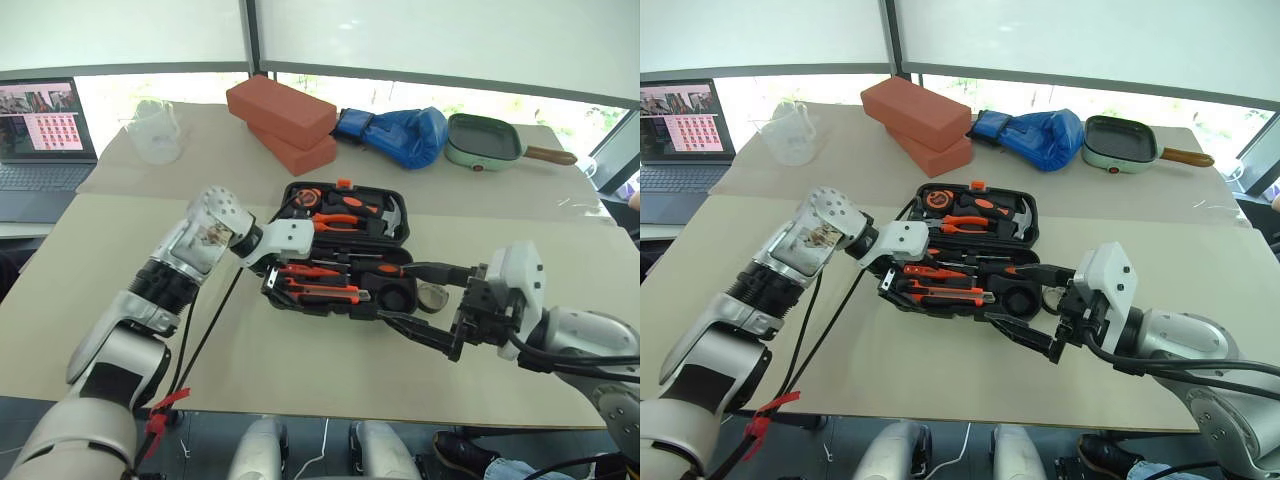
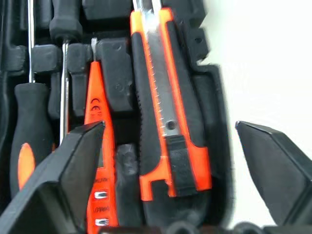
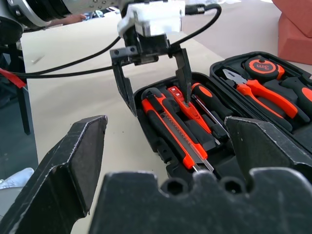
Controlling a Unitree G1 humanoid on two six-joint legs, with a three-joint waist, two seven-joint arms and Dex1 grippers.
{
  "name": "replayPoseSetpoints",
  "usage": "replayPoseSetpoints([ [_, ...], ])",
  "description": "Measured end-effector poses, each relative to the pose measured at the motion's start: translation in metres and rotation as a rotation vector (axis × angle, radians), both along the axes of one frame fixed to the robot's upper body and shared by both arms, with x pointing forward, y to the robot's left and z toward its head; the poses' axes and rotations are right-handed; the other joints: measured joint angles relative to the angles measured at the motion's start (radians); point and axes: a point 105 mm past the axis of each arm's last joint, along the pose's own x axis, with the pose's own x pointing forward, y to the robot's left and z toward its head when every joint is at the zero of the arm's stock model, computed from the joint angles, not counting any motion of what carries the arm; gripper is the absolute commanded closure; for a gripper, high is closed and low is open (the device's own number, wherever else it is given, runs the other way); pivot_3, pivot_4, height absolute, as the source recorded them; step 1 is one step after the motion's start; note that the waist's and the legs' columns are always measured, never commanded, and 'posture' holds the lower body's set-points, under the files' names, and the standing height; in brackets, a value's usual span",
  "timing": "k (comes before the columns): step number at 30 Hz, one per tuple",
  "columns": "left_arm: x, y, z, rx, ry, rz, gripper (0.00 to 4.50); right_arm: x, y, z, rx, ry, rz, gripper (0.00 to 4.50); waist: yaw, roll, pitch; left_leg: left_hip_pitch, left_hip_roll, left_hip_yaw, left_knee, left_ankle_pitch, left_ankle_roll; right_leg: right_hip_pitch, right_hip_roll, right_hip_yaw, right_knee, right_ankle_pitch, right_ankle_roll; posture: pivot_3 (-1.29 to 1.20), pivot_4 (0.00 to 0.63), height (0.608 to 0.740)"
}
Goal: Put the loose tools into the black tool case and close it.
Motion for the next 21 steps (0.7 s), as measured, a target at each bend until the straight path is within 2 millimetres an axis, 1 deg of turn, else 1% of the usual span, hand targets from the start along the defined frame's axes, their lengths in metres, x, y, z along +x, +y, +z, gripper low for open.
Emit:
replayPoseSetpoints([
  [1, 0.0, 0.002, 0.002, -0.002, -0.001, 0.007, 0.02, 0.0, 0.0, -0.001, -0.002, 0.001, 0.0, 0.0, 0.0, 0.0, 0.0, 0.0, 0.0, 0.0, 0.0, 0.0, 0.0, 0.0, 0.0, 0.0, 0.0, 0.0, 0.0, 0.0, 0.15, 0.738],
  [3, 0.002, 0.006, 0.008, -0.005, -0.01, 0.021, 0.59, 0.0, -0.001, -0.002, -0.006, 0.004, -0.002, 0.0, 0.001, 0.0, 0.0, 0.0, 0.0, 0.0, 0.0, 0.0, 0.0, 0.0, 0.0, 0.0, 0.0, 0.0, 0.0, 0.0, 0.15, 0.738],
  [5, 0.003, 0.007, 0.009, -0.009, -0.018, 0.025, 1.05, 0.001, -0.002, -0.003, -0.007, 0.005, -0.004, 0.0, 0.002, 0.0, 0.0, 0.0, 0.0, 0.0, 0.0, 0.0, 0.0, 0.0, 0.0, 0.0, 0.0, 0.0, 0.0, 0.0, 0.15, 0.738],
  [6, 0.003, 0.008, 0.009, -0.009, -0.02, 0.024, 1.53, 0.0, -0.001, -0.002, -0.007, 0.003, -0.001, 0.0, 0.003, 0.0, 0.0, 0.0, 0.0, 0.0, 0.0, 0.0, 0.0, 0.0, 0.0, 0.0, 0.0, 0.0, 0.0, 0.0, 0.15, 0.738],
  [9, 0.004, 0.007, 0.008, -0.01, -0.032, 0.02, 2.46, 0.0, -0.001, -0.002, -0.007, 0.002, 0.01, 0.0, 0.006, 0.0, 0.0, 0.0, 0.0, 0.0, 0.001, 0.0, 0.0, 0.0, -0.001, 0.0, 0.0, 0.0, 0.0, 0.0, 0.15, 0.738],
  [10, 0.005, 0.006, 0.007, -0.009, -0.041, 0.012, 2.9, -0.001, -0.001, -0.002, -0.007, 0.0, 0.014, 0.0, 0.006, 0.0, 0.0, 0.0, -0.001, 0.0, 0.001, 0.0, 0.0, 0.0, -0.001, 0.0, 0.0, 0.0, 0.0, 0.0, 0.15, 0.738],
  [14, 0.007, 0.005, 0.002, 0.0, -0.055, 0.009, 4.33, 0.0, -0.002, -0.003, -0.009, 0.002, 0.011, 0.0, 0.006, 0.0, 0.0, 0.0, -0.001, 0.0, 0.0, 0.0, 0.0, 0.0, -0.001, 0.0, 0.0, 0.0, 0.0, 0.0, 0.15, 0.738],
  [15, 0.007, 0.005, 0.001, 0.001, -0.055, 0.007, 4.47, 0.0, -0.003, -0.004, -0.01, 0.003, 0.008, 0.0, 0.006, 0.0, 0.0, 0.0, -0.001, 0.0, 0.001, 0.0, 0.0, 0.0, -0.001, 0.0, 0.0, 0.0, 0.0, 0.0, 0.15, 0.738],
  [21, 0.007, 0.01, -0.001, 0.034, -0.058, -0.011, 4.47, 0.0, -0.003, -0.005, -0.008, 0.006, 0.007, 0.0, 0.006, 0.0, 0.0, 0.0, -0.001, 0.0, 0.0, 0.0, 0.0, 0.0, 0.0, 0.0, 0.0, 0.0, 0.0, 0.0, 0.15, 0.738],
])
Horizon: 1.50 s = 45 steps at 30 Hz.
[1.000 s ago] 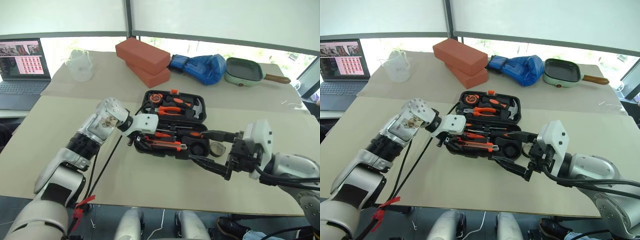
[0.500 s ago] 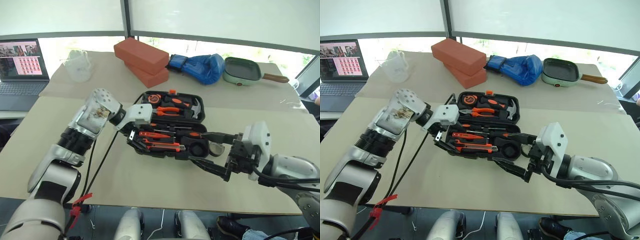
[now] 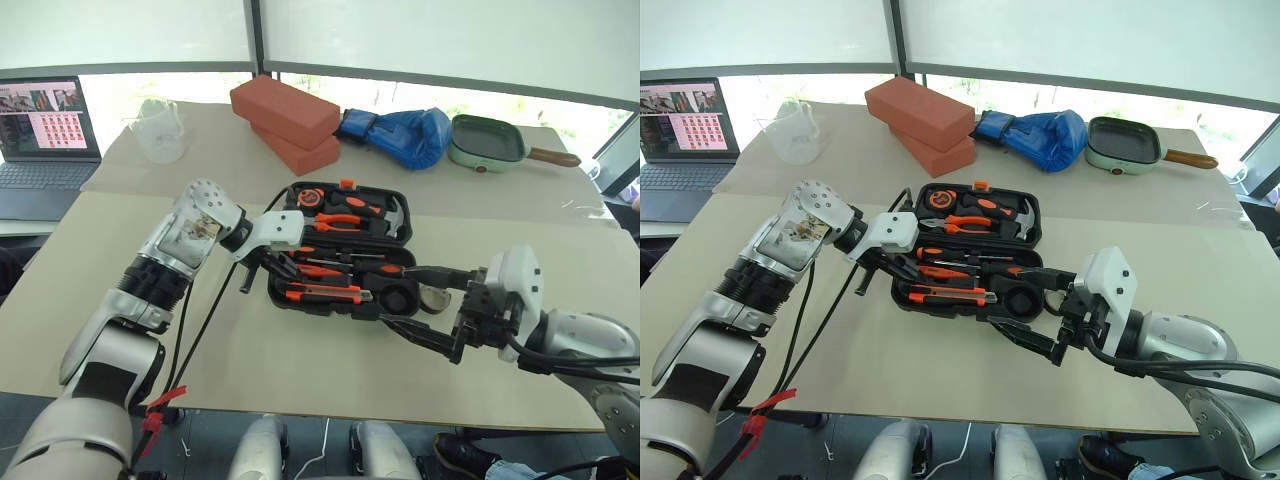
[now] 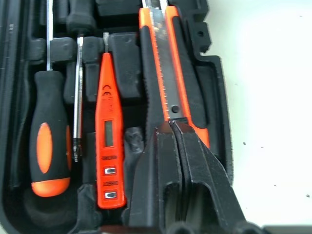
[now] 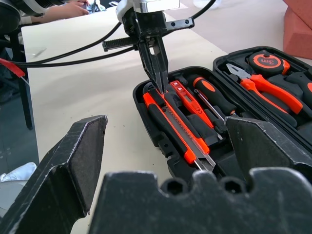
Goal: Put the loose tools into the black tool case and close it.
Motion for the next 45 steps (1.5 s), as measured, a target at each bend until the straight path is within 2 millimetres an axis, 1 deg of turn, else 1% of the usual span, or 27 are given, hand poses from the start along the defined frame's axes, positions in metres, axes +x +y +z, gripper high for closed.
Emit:
replayPoseSetpoints([
  [3, 0.001, 0.004, -0.004, 0.039, -0.006, 0.01, 4.47, 0.0, 0.0, 0.0, 0.005, -0.001, -0.003, 0.0, 0.0, 0.0, 0.0, 0.0, 0.0, 0.0, 0.0, 0.0, 0.0, 0.0, 0.0, 0.0, 0.0, 0.0, 0.0, 0.0, 0.15, 0.738],
  [11, 0.002, 0.002, -0.009, 0.057, -0.055, -0.016, 4.47, 0.001, 0.0, 0.001, 0.007, -0.006, -0.006, 0.0, 0.0, 0.001, 0.0, 0.001, 0.0, 0.0, 0.0, 0.0, 0.0, 0.001, 0.0, 0.0, 0.0, 0.0, 0.0, 0.0, 0.15, 0.738],
  [14, 0.003, 0.0, -0.018, 0.07, -0.061, -0.01, 4.47, 0.001, 0.001, 0.004, 0.013, -0.011, -0.003, 0.0, 0.001, 0.001, -0.001, 0.001, 0.0, 0.0, 0.0, 0.0, 0.0, 0.001, 0.0, 0.0, 0.0, 0.0, 0.0, 0.0, 0.15, 0.738],
  [20, 0.005, -0.001, -0.02, 0.067, -0.065, -0.014, 4.47, 0.002, 0.001, 0.004, 0.016, -0.01, -0.005, 0.0, 0.002, 0.003, -0.003, 0.002, 0.0, 0.0, 0.0, 0.0, 0.0, 0.002, -0.001, 0.0, 0.0, 0.0, 0.0, 0.0, 0.15, 0.738],
  [25, 0.006, -0.003, -0.019, 0.055, -0.068, -0.015, 4.47, 0.002, 0.001, 0.004, 0.015, -0.01, -0.005, 0.0, 0.002, 0.003, -0.003, 0.002, 0.0, 0.0, 0.0, 0.0, 0.0, 0.002, -0.001, 0.0, 0.0, 0.0, 0.0, 0.0, 0.15, 0.738],
  [28, 0.0, -0.008, -0.014, 0.025, -0.009, -0.016, 4.47, 0.001, 0.0, 0.003, 0.013, -0.007, -0.009, 0.0, 0.001, 0.003, -0.003, 0.0, 0.0, 0.0, 0.0, 0.0, 0.0, 0.0, 0.0, 0.0, 0.0, 0.0, 0.0, 0.0, 0.15, 0.738],
  [29, -0.004, -0.012, -0.01, 0.006, 0.016, -0.028, 4.47, 0.001, -0.001, 0.002, 0.011, -0.004, -0.011, 0.0, 0.001, 0.003, -0.003, 0.0, 0.0, 0.0, 0.0, 0.0, 0.0, 0.0, 0.0, 0.0, 0.0, 0.0, 0.0, 0.0, 0.15, 0.738],
  [31, -0.009, -0.024, 0.003, -0.028, 0.026, -0.067, 4.47, 0.001, -0.002, 0.001, 0.005, 0.001, -0.014, 0.0, 0.003, 0.003, -0.003, -0.002, 0.0, -0.001, 0.001, 0.0, 0.0, 0.0, 0.0, -0.001, 0.0, 0.0, 0.0, 0.0, 0.15, 0.738],
  [33, -0.013, -0.038, 0.017, -0.049, -0.009, -0.12, 4.47, 0.0, -0.003, 0.0, 0.004, 0.004, -0.016, 0.0, 0.003, 0.003, -0.003, -0.001, 0.0, -0.001, 0.001, 0.0, 0.0, 0.001, -0.001, -0.001, 0.0, 0.0, 0.001, 0.0, 0.15, 0.738],
  [34, -0.015, -0.045, 0.021, -0.055, -0.029, -0.147, 4.47, 0.0, -0.003, -0.001, 0.004, 0.008, -0.018, 0.0, 0.002, 0.003, -0.003, 0.0, -0.001, -0.001, 0.001, 0.0, 0.0, 0.001, -0.001, 0.0, 0.0, 0.0, 0.001, 0.0, 0.15, 0.738],
  [35, -0.017, -0.05, 0.02, -0.056, -0.035, -0.166, 4.47, 0.0, -0.003, -0.001, 0.004, 0.011, -0.02, 0.0, 0.001, 0.003, -0.003, 0.0, -0.001, -0.001, 0.001, 0.0, 0.0, 0.002, -0.001, 0.0, 0.0, 0.0, 0.001, 0.0, 0.15, 0.738],
  [39, -0.016, -0.067, -0.001, -0.014, -0.053, -0.194, 4.47, 0.0, -0.004, -0.001, 0.004, 0.01, -0.029, 0.0, -0.001, 0.003, -0.003, 0.0, -0.001, -0.001, 0.001, 0.0, 0.0, 0.001, 0.0, 0.0, 0.0, 0.0, 0.001, 0.0, 0.15, 0.738],
  [43, -0.008, -0.07, -0.021, 0.025, -0.061, -0.172, 4.47, -0.002, -0.007, -0.003, 0.001, 0.015, -0.045, 0.0, -0.001, 0.003, -0.003, -0.001, -0.001, -0.001, 0.001, 0.0, 0.0, 0.0, 0.0, 0.0, 0.0, 0.0, 0.001, 0.0, 0.15, 0.738],
  [45, -0.007, -0.071, -0.023, 0.025, -0.065, -0.179, 4.47, -0.003, -0.008, -0.006, 0.001, 0.026, -0.055, 0.0, 0.0, 0.003, -0.003, 0.0, -0.001, -0.001, 0.001, 0.0, 0.0, 0.001, 0.0, 0.0, 0.0, 0.0, 0.001, 0.0, 0.15, 0.738],
])
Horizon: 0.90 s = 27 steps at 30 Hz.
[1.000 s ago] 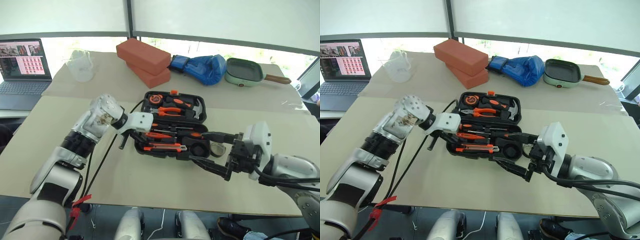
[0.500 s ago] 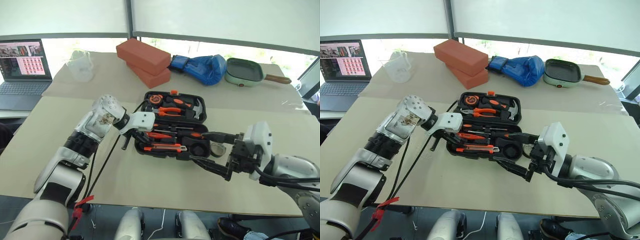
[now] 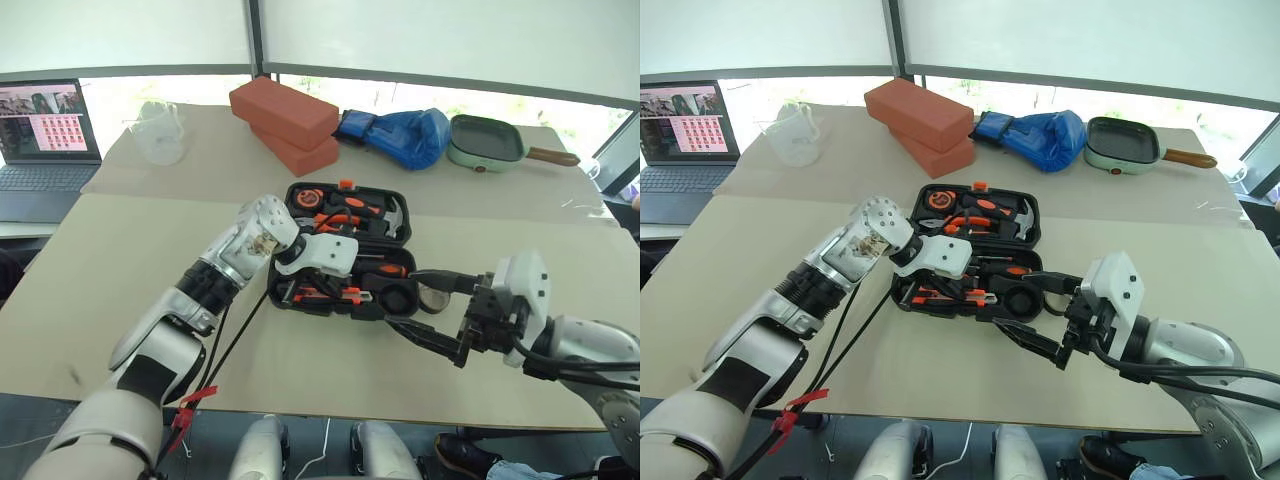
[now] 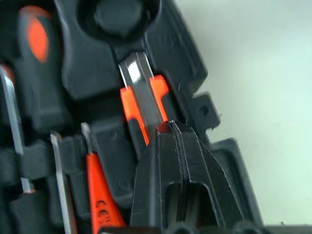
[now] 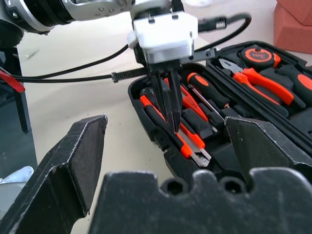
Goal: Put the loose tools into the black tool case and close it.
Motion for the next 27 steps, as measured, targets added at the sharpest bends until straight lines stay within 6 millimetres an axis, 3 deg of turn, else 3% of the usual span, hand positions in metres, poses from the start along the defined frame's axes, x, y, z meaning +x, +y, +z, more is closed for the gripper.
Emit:
replayPoseSetpoints([
  [8, 0.0035, -0.0024, -0.0056, -0.009, -0.034, -0.034, 4.47, -0.0012, -0.0011, -0.0025, 0.0, 0.01, -0.011, 0.0, 0.004, 0.0, -0.001, 0.002, 0.0, 0.0, 0.001, 0.0, 0.0, 0.003, -0.001, 0.0, 0.0, 0.0, 0.001, 0.0, 0.15, 0.738],
  [19, 0.0087, 0.0038, -0.0051, -0.027, 0.033, 0.047, 4.47, -0.0025, -0.0023, -0.0038, -0.005, 0.012, -0.011, 0.0, 0.001, 0.0, -0.001, 0.001, 0.0, 0.0, 0.001, 0.0, 0.0, 0.001, 0.0, 0.0, 0.001, 0.0, 0.0, 0.0, 0.15, 0.738],
  [27, 0.0094, -0.0044, -0.0071, -0.053, 0.043, 0.045, 4.47, -0.0015, -0.0012, -0.0006, -0.007, -0.003, 0.003, 0.0, 0.004, 0.0, -0.001, 0.0, -0.001, -0.001, 0.001, 0.0, 0.0, 0.001, -0.001, 0.0, 0.001, 0.0, 0.001, 0.0, 0.15, 0.738],
])
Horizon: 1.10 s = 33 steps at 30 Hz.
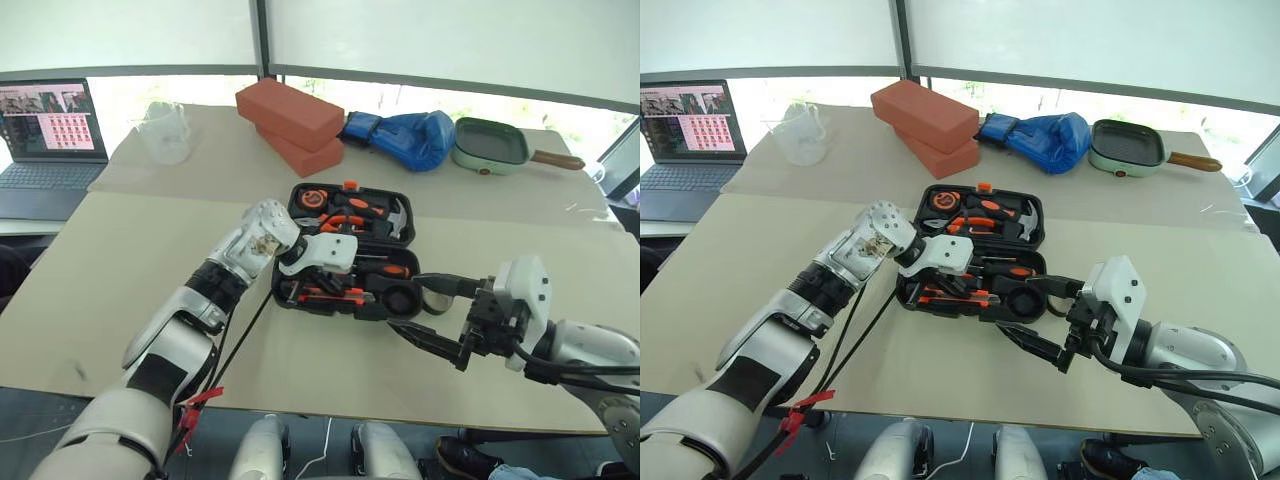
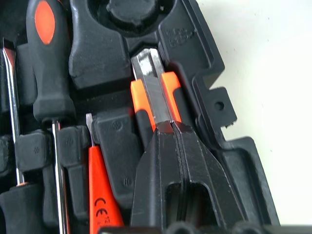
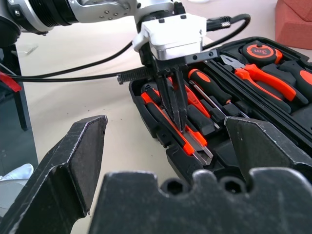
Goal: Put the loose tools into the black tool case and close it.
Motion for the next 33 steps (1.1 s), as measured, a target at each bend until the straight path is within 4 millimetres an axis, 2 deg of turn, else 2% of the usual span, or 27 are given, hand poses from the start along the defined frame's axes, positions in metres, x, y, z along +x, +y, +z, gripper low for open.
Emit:
replayPoseSetpoints([
  [7, 0.011, 0.002, 0.006, 0.005, -0.051, 0.024, 4.47, 0.0, 0.0, 0.0, 0.0, -0.001, -0.002, 0.0, -0.003, 0.0, 0.0, 0.0, 0.0, 0.0, 0.0, 0.0, 0.0, 0.0, 0.0, 0.0, 0.0, 0.0, 0.0, 0.0, 0.15, 0.738],
  [18, 0.011, 0.001, 0.001, -0.026, -0.051, 0.027, 4.47, 0.001, 0.0, 0.002, -0.002, -0.007, 0.001, 0.0, -0.001, 0.0, 0.0, 0.001, 0.0, 0.0, 0.0, 0.0, 0.0, 0.001, 0.0, 0.0, 0.0, 0.0, 0.0, 0.0, 0.15, 0.738],
  [30, 0.006, 0.021, 0.011, -0.072, -0.013, 0.098, 4.47, 0.008, -0.005, 0.005, -0.015, -0.009, -0.001, 0.0, -0.008, 0.0, 0.0, 0.0, 0.001, 0.0, 0.0, 0.0, 0.0, -0.001, 0.001, 0.0, 0.001, 0.0, 0.0, 0.0, 0.15, 0.738],
  [33, 0.007, 0.021, 0.005, -0.042, -0.056, 0.085, 4.47, 0.011, -0.003, 0.008, -0.014, -0.025, 0.009, 0.0, -0.003, 0.0, 0.0, 0.0, 0.0, 0.0, 0.0, 0.0, 0.0, 0.0, 0.0, 0.0, 0.0, 0.0, 0.0, 0.0, 0.15, 0.738],
])
